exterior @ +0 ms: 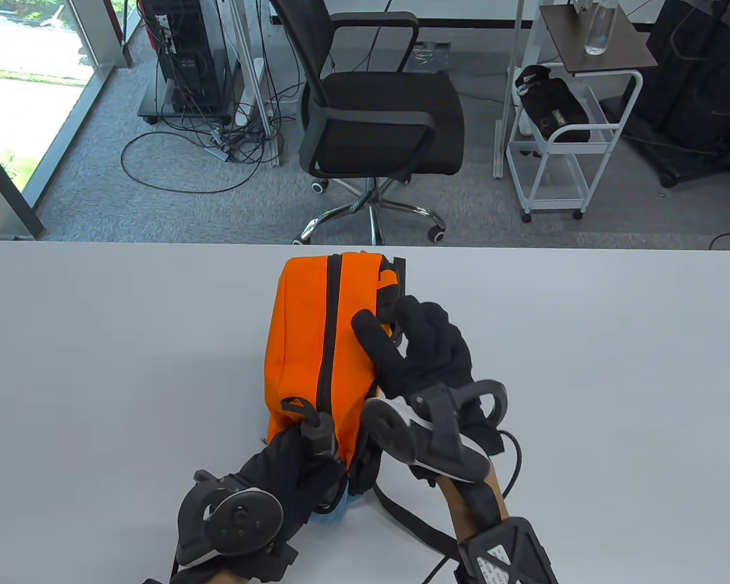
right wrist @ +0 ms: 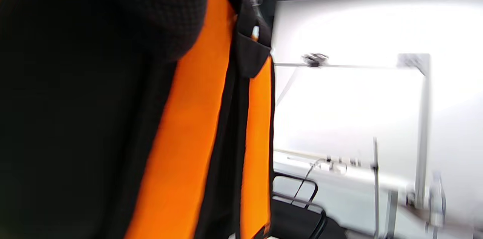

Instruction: Pack school bag

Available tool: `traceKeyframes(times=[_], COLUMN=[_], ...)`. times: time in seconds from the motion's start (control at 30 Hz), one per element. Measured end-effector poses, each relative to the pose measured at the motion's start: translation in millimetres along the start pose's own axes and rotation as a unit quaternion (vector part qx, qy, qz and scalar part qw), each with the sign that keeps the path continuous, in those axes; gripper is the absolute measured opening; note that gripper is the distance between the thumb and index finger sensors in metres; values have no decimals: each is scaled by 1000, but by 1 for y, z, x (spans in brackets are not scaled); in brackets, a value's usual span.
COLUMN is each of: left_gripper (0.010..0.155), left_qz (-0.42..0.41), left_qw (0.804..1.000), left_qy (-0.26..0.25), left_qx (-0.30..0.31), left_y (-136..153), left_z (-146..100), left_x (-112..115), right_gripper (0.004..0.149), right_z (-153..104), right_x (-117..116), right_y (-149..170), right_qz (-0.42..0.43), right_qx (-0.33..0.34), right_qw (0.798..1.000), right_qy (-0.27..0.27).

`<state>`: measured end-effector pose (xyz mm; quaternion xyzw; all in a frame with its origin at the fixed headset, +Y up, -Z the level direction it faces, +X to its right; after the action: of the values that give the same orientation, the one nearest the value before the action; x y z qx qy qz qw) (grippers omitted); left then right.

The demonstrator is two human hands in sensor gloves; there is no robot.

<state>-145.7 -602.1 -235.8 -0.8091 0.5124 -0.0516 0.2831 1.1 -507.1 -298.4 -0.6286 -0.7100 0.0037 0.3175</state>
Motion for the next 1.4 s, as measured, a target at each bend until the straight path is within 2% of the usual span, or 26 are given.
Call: traceKeyframes(times=[0.07,0.13,0.17,0.27,0.3,0.37,0.4,0.5,0.57,0.6,0.7,0.77,0.83,0.93,1.03,1.1,1.13,1.17,1.2,1.23,1.27,1.4], left_gripper=[74,73,73,75,78,87,90,84,84,85,88,92,94,95,90,88,87,87,86,84,83,85], left_qz=[-11,-10,-1,61,76,111,119,59,-30,-51,-57,-23,-16,-53,-67,-40,-17,-12,16,32,54,91], left_qw=[1000,999,999,996,994,987,983,986,989,987,987,991,993,993,992,991,990,989,987,985,980,970], left_qy=[13,20,17,-15,-23,-53,-48,-24,6,14,78,77,60,47,50,66,77,80,93,103,129,168], left_qx=[-8,-23,-30,-59,-72,-108,-128,-153,-145,-150,-128,-104,-96,-96,-94,-106,-118,-120,-130,-135,-139,-153], left_y=[7,17,22,44,52,74,86,106,114,118,122,121,121,122,130,141,148,150,154,156,158,164], left_z=[-2,-3,-3,1,2,6,8,14,17,16,18,18,19,20,11,6,2,1,-4,-6,-11,-23], left_x=[-4,-11,-16,-34,-37,-45,-45,-35,-16,-9,11,12,7,3,5,4,0,-1,-6,-8,-8,7], right_gripper=[53,45,44,43,43,44,44,46,50,53,68,71,70,67,66,68,70,72,75,76,78,82], right_z=[7,10,10,1,1,5,9,26,43,48,46,31,10,-24,-68,-91,-111,-115,-130,-136,-142,-151], right_x=[4,4,4,20,22,27,27,27,18,13,10,24,38,44,22,-2,-28,-33,-51,-59,-67,-103], right_y=[-7,-14,-19,-48,-53,-67,-73,-80,-74,-70,-52,-34,-8,31,80,104,121,124,132,134,135,135], right_qz=[-21,-15,-15,-99,-111,-88,-78,-70,-34,-6,112,190,211,221,215,210,203,202,191,184,174,186], right_qx=[29,46,50,77,71,57,44,-14,-78,-87,-92,-87,-105,-131,-190,-226,-257,-262,-279,-285,-288,-286], right_qw=[999,999,998,992,991,994,996,997,996,996,986,977,972,966,957,951,944,943,940,939,939,937], right_qy=[8,-26,-40,3,-3,5,7,15,-18,-30,-81,-42,-5,34,43,15,-22,-29,-52,-61,-70,-70])
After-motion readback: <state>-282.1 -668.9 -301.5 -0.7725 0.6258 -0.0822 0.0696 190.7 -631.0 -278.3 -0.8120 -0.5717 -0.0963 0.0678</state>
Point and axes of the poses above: the tracker on the back of each hand, its own y axis roughly to the little-finger side, its own z axis roughly from the wrist to the fingertips, x = y × z, the point moved 5 cm from there along z, roughly from the wrist to the fingertips, and after that the axes turned 4 degrees about z, right-handed, at the moved point
